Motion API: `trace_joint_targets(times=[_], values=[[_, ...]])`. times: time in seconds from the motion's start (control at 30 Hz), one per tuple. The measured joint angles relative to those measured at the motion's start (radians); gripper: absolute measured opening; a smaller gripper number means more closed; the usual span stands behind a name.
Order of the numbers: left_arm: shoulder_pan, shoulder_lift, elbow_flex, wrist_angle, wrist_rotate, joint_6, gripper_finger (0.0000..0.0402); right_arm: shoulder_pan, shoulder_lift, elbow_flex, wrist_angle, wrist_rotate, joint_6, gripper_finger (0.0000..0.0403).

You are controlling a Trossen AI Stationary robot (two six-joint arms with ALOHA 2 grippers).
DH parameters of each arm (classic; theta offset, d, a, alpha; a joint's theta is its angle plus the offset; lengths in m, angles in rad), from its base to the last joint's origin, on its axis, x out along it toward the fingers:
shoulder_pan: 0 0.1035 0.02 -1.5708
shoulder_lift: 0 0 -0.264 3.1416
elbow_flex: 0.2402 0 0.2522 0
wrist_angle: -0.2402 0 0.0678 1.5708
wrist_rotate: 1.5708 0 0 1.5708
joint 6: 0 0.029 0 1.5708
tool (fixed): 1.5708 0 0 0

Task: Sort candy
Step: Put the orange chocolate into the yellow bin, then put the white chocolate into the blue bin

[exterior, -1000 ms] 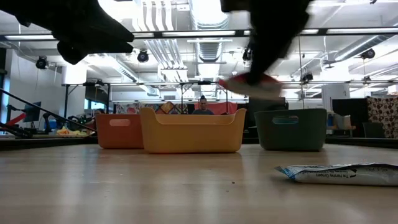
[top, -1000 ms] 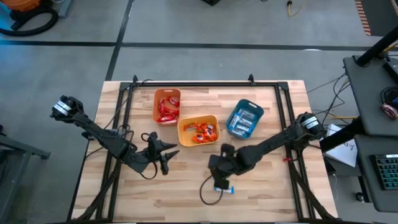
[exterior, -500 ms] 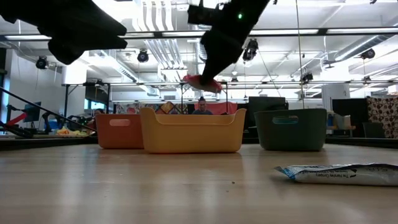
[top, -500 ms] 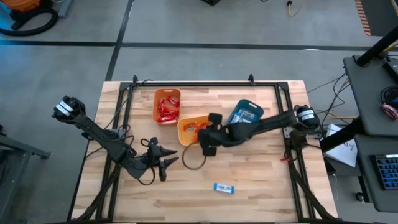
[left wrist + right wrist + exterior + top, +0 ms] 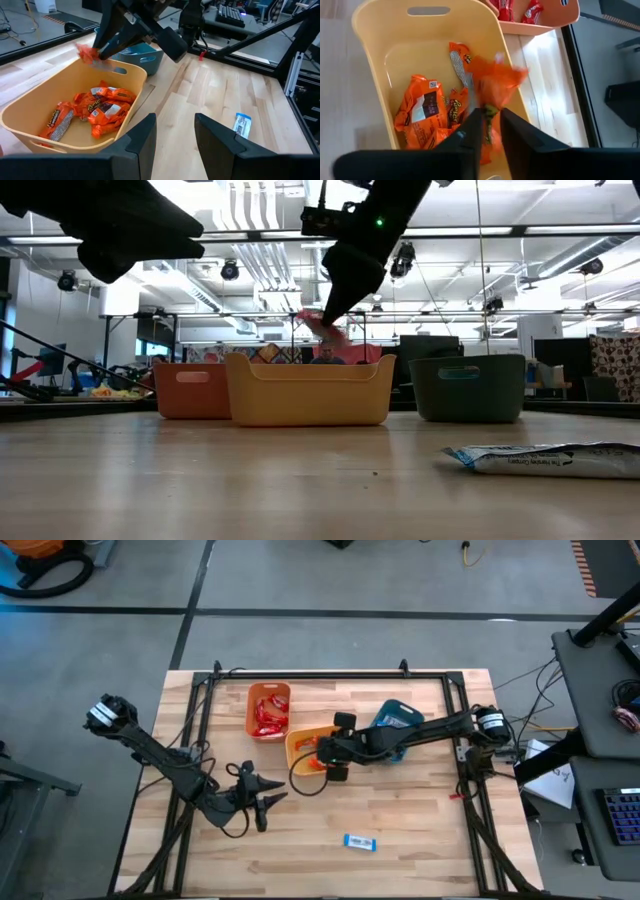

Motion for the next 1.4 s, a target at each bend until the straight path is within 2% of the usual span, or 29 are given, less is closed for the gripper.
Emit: trace_joint_targets(times=[0.23, 0.4, 0.47, 0.7, 0.83, 1.0, 1.2, 1.4], values=[[0.0, 0.0, 0.0, 0.0, 0.0, 0.0, 0.0118, -0.004, 0.0, 0.0, 0.006, 0.003, 0.03, 0.0138], [0.0, 0.0, 0.0, 0.0, 0.0, -0.007, 0.0118, 0.01, -0.026, 0.0, -0.033, -0.021, 0.082, 0.017], [0.0, 0.0, 0.0, 0.001, -0.001, -0.015, 0.0118, 0.021, -0.045, 0.0, -0.058, -0.086, 0.122, 0.0174], [0.0, 0.0, 0.0, 0.006, -0.001, -0.025, 0.0118, 0.095, -0.069, 0.0, -0.097, -0.432, 0.226, 0.0169], [0.0, 0.0, 0.0, 0.005, -0.001, -0.025, 0.0118, 0.191, -0.063, -0.006, -0.106, -0.524, 0.207, 0.0167], [0.0, 0.0, 0.0, 0.005, -0.001, -0.025, 0.0118, 0.32, -0.063, -0.018, -0.135, -0.522, 0.244, 0.0167], [0.0, 0.0, 0.0, 0.004, -0.002, -0.022, 0.0118, 0.437, -0.059, -0.04, -0.144, -0.493, 0.389, 0.0169], [0.0, -0.001, 0.0, 0.004, -0.002, -0.022, 0.0118, 0.514, -0.058, -0.112, -0.143, -0.379, 0.605, 0.0197]])
